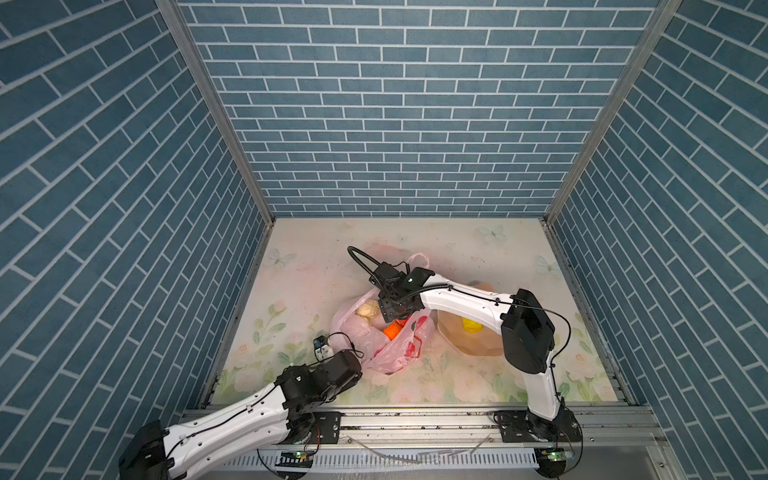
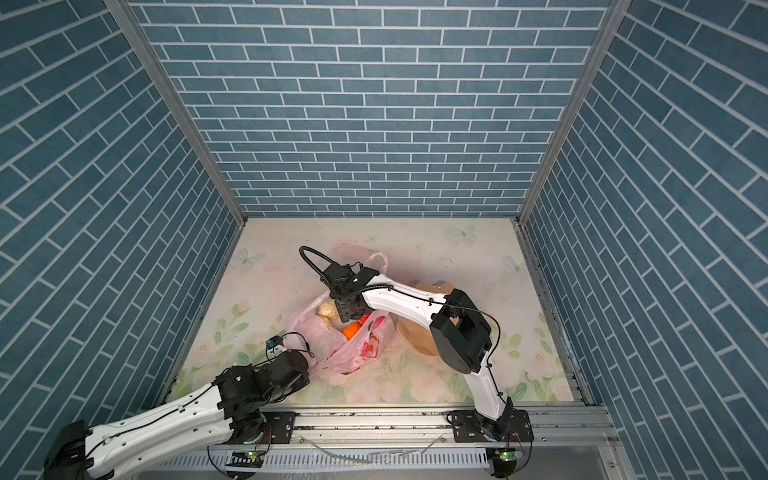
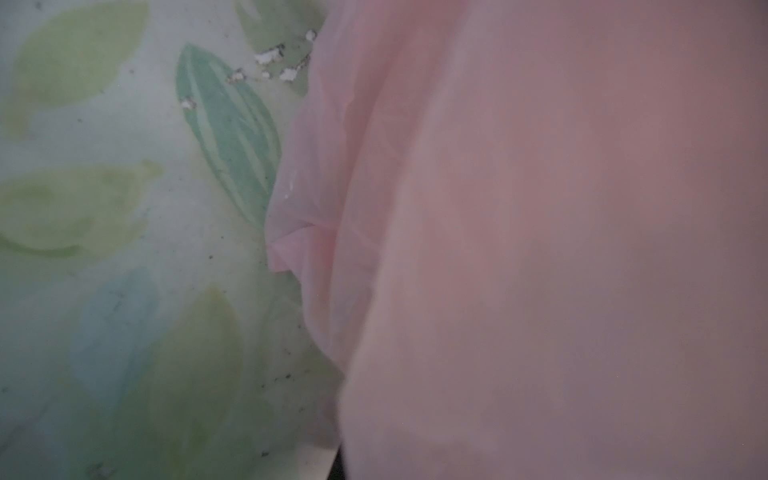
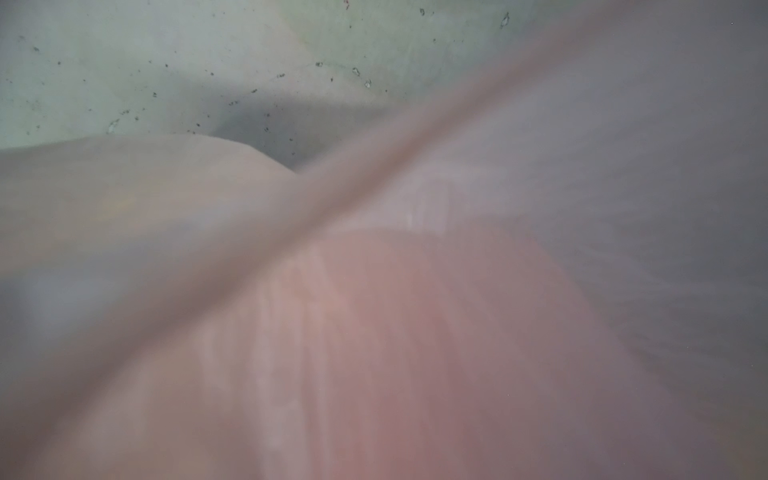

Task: Take the fake fruits out of the plastic bag
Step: 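Move the right gripper back into the bag above the red fruit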

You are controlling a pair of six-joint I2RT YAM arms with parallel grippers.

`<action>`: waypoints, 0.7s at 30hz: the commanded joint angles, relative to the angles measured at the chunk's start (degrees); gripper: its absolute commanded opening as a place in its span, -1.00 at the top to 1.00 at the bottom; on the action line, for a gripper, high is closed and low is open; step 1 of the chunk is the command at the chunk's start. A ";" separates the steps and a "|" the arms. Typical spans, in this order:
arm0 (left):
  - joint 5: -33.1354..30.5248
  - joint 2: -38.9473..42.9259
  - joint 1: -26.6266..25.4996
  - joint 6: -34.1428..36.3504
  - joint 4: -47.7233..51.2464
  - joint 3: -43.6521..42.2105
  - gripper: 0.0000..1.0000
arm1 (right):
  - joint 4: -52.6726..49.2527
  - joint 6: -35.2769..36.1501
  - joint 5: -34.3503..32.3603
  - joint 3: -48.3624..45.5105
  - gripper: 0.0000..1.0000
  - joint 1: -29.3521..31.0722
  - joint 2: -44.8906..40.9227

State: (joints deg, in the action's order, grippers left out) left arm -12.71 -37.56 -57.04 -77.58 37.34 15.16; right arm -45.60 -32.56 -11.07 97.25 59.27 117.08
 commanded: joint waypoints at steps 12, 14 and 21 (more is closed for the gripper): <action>0.14 -3.11 -0.50 0.12 -0.39 0.50 0.73 | 2.34 -1.11 2.49 -4.11 -0.52 -1.92 1.97; 0.03 -3.31 -0.47 0.16 -0.34 0.78 0.74 | 2.79 -1.31 2.85 -4.66 -0.52 -1.96 2.18; -0.49 -4.59 -0.44 0.33 -0.68 1.98 0.74 | 4.82 -1.85 4.85 -6.37 -0.46 -2.08 2.71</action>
State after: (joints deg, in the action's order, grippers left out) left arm -12.40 -41.56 -57.10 -77.58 36.10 15.68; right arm -41.19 -32.77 -7.68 92.62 57.43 118.41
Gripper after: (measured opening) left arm 0.132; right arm 0.734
